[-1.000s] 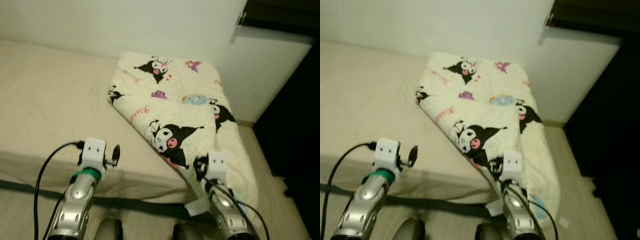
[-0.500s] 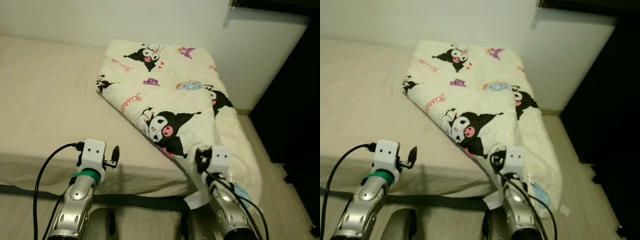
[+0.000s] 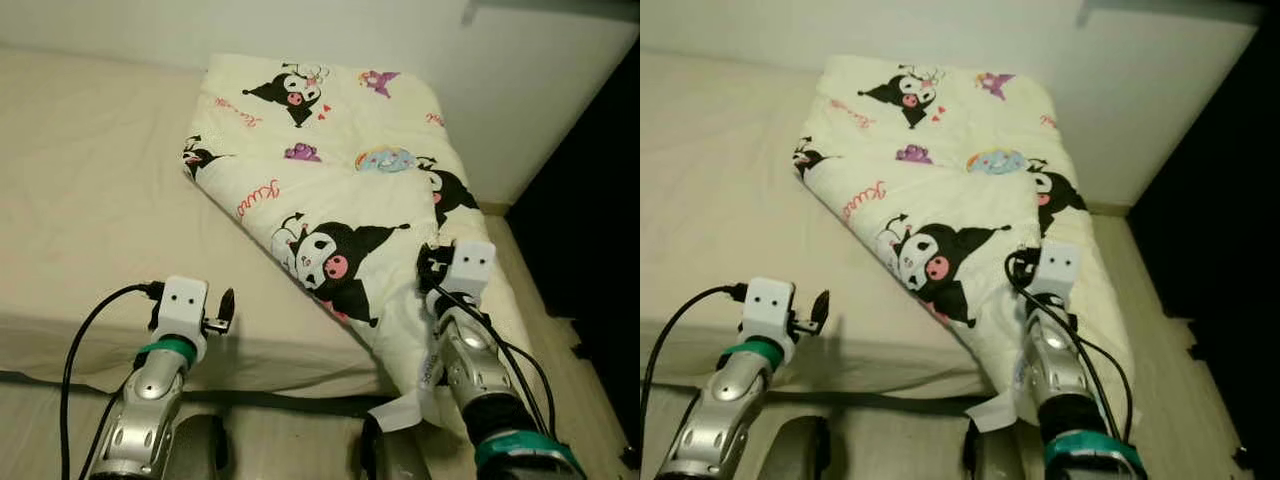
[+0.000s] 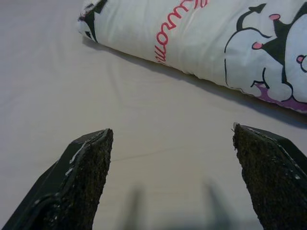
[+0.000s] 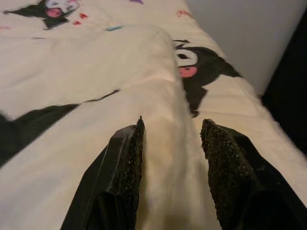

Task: Clean up the room

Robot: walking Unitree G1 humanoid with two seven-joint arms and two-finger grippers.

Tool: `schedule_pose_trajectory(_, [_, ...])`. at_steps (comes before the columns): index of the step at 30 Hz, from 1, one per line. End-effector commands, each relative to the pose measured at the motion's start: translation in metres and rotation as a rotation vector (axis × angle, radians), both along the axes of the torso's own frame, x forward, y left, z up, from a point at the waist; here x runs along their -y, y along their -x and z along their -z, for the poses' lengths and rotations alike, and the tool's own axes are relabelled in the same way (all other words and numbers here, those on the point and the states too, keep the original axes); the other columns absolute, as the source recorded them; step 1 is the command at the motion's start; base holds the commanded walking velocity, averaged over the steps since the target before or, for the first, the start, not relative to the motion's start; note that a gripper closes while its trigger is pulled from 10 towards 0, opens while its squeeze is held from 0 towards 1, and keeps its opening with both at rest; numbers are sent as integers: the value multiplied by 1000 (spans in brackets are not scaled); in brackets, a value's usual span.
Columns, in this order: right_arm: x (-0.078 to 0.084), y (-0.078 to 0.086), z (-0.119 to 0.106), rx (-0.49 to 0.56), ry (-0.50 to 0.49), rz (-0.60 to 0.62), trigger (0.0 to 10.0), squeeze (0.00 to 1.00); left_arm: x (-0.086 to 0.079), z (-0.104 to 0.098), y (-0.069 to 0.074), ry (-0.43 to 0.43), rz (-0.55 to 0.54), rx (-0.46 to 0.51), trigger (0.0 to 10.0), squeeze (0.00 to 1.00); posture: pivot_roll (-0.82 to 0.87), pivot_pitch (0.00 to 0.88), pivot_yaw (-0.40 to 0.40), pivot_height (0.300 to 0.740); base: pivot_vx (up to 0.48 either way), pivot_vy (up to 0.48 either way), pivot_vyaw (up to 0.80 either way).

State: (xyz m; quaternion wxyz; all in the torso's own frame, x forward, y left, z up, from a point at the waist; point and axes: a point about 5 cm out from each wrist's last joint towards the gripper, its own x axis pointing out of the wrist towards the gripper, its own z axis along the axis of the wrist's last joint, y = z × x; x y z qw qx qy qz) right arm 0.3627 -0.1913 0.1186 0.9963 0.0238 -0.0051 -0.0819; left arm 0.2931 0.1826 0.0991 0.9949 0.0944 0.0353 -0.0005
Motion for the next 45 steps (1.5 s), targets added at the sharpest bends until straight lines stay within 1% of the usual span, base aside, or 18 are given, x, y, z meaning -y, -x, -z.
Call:
schedule_pose_trajectory(1, [9, 0, 0, -7, -10, 42, 10000, 0, -2, 1, 3, -12, 7, -8, 10000, 0, 151, 46, -40, 575, 0, 0, 0])
schedule_pose_trajectory(3, [12, -2, -1, -9, -14, 56, 10000, 0, -3, 0, 4, -14, 8, -6, 10000, 0, 151, 46, -40, 575, 0, 0, 0])
schedule_pose_trajectory(9, [69, -2, -13, -64, 16, 309, 10000, 0, -10, -16, 16, -36, 59, 55, 10000, 0, 192, 125, -14, 575, 0, 0, 0])
schedule_pose_trajectory(14, [81, 2, -7, -126, 76, 334, 10000, 0, -19, -26, 23, -38, 72, 97, 10000, 0, 193, 137, -16, 575, 0, 0, 0])
schedule_pose_trajectory(18, [60, 0, 7, -192, 89, 201, 10000, 0, -31, -26, 23, -42, 13, 89, 10000, 0, 191, 140, -25, 575, 0, 0, 0])
schedule_pose_trajectory(19, [40, -2, 16, -229, 102, 99, 10000, 0, -37, -27, 22, -45, -14, 90, 10000, 0, 191, 134, -29, 575, 0, 0, 0])
schedule_pose_trajectory(22, [21, -3, 23, -241, 102, 8, 10000, 0, -41, -30, 21, -51, -33, 97, 10000, 0, 191, 131, -29, 575, 0, 0, 0])
schedule_pose_trajectory(24, [-15, -4, 29, -229, 67, -151, 10000, 0, -52, -36, 18, -60, -77, 116, 10000, 0, 191, 123, -33, 575, 0, 0, 0])
schedule_pose_trajectory(25, [-15, -4, 29, -229, 67, -151, 10000, 0, -52, -36, 18, -60, -77, 116, 10000, 0, 191, 123, -33, 575, 0, 0, 0])
schedule_pose_trajectory(26, [-44, -3, 32, -212, 51, -276, 10000, 0, -63, -43, 14, -68, -109, 129, 10000, 0, 195, 110, -37, 575, 0, 0, 0])
schedule_pose_trajectory(29, [-69, -1, 31, -179, 21, -387, 10000, 0, -74, -55, 9, -84, -134, 159, 10000, 0, 201, 97, -36, 575, 0, 0, 0])
schedule_pose_trajectory(33, [-77, -1, 28, -155, -26, -434, 10000, 0, -77, -60, 8, -79, -145, 173, 10000, 0, 203, 92, -35, 575, 0, 0, 0])
schedule_pose_trajectory(36, [-100, 11, 6, -5, -488, -760, 10000, 0, -96, -90, 0, -76, -213, 283, 10000, 0, 189, 68, -20, 575, 0, 0, 0])
schedule_pose_trajectory(37, [-100, 11, 6, -5, -488, -760, 10000, 0, -96, -90, 0, -76, -213, 283, 10000, 0, 189, 68, -20, 575, 0, 0, 0])
schedule_pose_trajectory(39, [-102, 35, -2, 43, -608, -987, 10000, 0, -107, -104, -3, -63, -266, 337, 10000, 0, 182, 62, -8, 575, 0, 0, 0])
schedule_pose_trajectory(41, [-90, 76, 16, -37, -538, -1242, 10000, 0, -118, -117, -6, -49, -312, 386, 10000, 0, 177, 51, 0, 575, 0, 0, 0])
schedule_pose_trajectory(42, [-90, 76, 16, -37, -538, -1242, 10000, 0, -118, -117, -6, -49, -312, 386, 10000, 0, 177, 51, 0, 575, 0, 0, 0])
schedule_pose_trajectory(45, [-62, 115, 55, -224, -465, -1344, 10000, 0, -121, -127, -11, -46, -322, 421, 10000, 0, 174, 48, 5, 575, 0, 0, 0])
